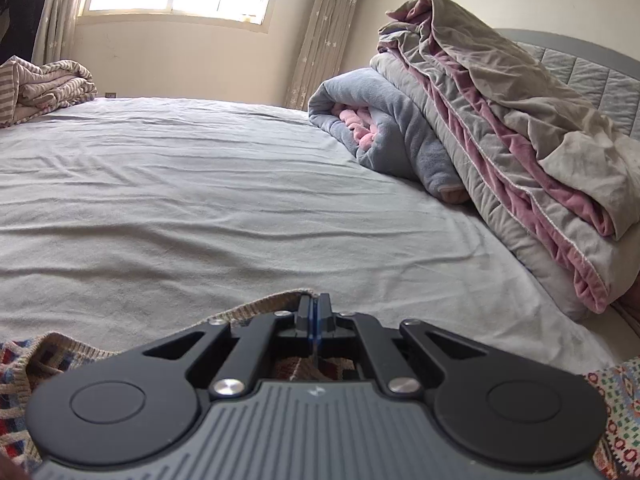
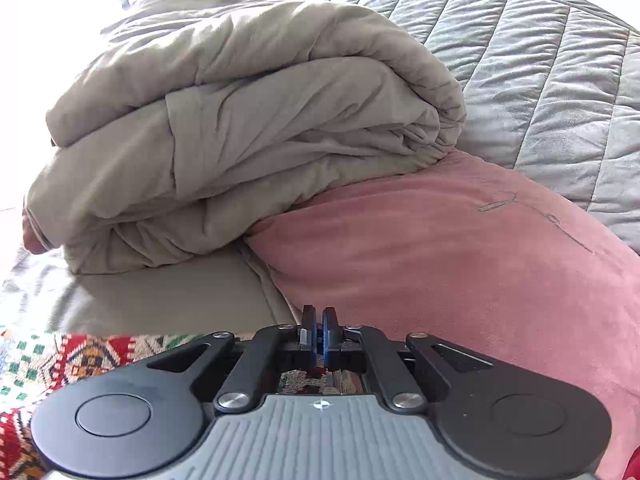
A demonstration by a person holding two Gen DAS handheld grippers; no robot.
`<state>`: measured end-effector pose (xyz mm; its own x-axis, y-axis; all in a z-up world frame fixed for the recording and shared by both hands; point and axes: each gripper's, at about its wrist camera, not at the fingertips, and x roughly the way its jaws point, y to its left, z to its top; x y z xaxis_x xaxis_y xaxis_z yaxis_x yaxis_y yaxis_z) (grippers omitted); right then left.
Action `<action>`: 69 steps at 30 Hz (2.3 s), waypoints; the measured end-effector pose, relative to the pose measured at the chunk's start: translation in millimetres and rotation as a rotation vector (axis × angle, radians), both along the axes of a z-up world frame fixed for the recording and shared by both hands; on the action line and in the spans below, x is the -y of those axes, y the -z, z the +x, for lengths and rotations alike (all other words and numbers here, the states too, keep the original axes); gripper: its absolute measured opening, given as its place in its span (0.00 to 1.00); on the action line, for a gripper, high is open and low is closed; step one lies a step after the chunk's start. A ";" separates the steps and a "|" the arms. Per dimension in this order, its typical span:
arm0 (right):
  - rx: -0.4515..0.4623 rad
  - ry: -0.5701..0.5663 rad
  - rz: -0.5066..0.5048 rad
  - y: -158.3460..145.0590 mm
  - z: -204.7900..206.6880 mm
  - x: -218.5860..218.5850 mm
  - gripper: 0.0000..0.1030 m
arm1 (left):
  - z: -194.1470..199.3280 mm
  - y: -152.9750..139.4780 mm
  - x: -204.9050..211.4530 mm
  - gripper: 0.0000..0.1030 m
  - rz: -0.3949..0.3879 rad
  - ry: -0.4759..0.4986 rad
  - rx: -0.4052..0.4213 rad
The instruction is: Fold small clothes
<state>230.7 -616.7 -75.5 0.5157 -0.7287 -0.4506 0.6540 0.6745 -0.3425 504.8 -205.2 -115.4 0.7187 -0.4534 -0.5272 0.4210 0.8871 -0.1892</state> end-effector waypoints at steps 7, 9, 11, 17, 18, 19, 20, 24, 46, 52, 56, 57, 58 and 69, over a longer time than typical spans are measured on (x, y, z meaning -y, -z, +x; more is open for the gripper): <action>-0.030 -0.045 0.052 3.1 -9.8 -0.7 0.47 | -3.4 -0.9 9.2 0.49 0.057 -0.046 -0.055; 0.039 -0.069 0.084 -12.2 -31.5 -3.8 0.63 | -25.6 -13.6 8.0 0.69 0.057 -0.010 0.019; 0.081 -0.059 0.167 -25.9 -55.0 -2.2 0.64 | -46.3 -24.5 9.7 0.73 0.101 0.039 0.036; 0.193 -0.023 0.533 -26.0 -115.1 6.6 0.66 | -111.0 -39.7 10.3 0.77 0.094 0.213 -0.012; 0.195 -0.008 0.576 -18.5 -121.2 4.8 0.66 | -122.4 -38.8 10.7 0.77 0.086 0.254 -0.022; 0.197 0.000 0.606 -10.8 -124.8 3.8 0.66 | -132.1 -37.2 12.0 0.77 0.082 0.284 -0.028; 0.205 0.011 0.629 -1.1 -127.6 3.0 0.66 | -140.7 -34.7 13.7 0.77 0.079 0.305 -0.035; 0.390 0.019 0.742 32.3 -127.5 15.6 0.71 | -161.1 -20.3 22.6 0.77 0.036 0.357 -0.071; 0.151 0.139 0.098 20.4 -105.0 -25.8 0.14 | -191.5 -7.4 67.0 0.68 0.077 0.466 -0.156; 0.167 0.032 0.021 -22.3 -108.9 -64.0 0.52 | -206.6 -35.0 2.9 0.82 0.049 0.330 -0.094; 0.177 -0.099 0.090 -47.1 -98.3 -100.7 0.69 | -209.7 -54.0 -58.4 0.89 0.102 0.185 -0.055; 0.181 -0.131 0.105 -52.3 -94.6 -110.1 0.70 | -210.1 -57.4 -72.0 0.90 0.112 0.160 -0.050; 0.184 -0.164 0.123 -57.5 -92.1 -123.0 0.73 | -210.1 -63.1 -92.3 0.91 0.128 0.122 -0.042; 0.181 -0.511 0.314 -95.0 -32.4 -257.8 0.91 | -197.4 -83.1 -310.8 0.98 0.230 -0.357 -0.060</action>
<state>198.2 -358.8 19.5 0.8521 -0.2169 -0.4764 0.2513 0.9679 0.0088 307.4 105.6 -32.4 0.7741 -0.0474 -0.6313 0.0743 0.9971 0.0162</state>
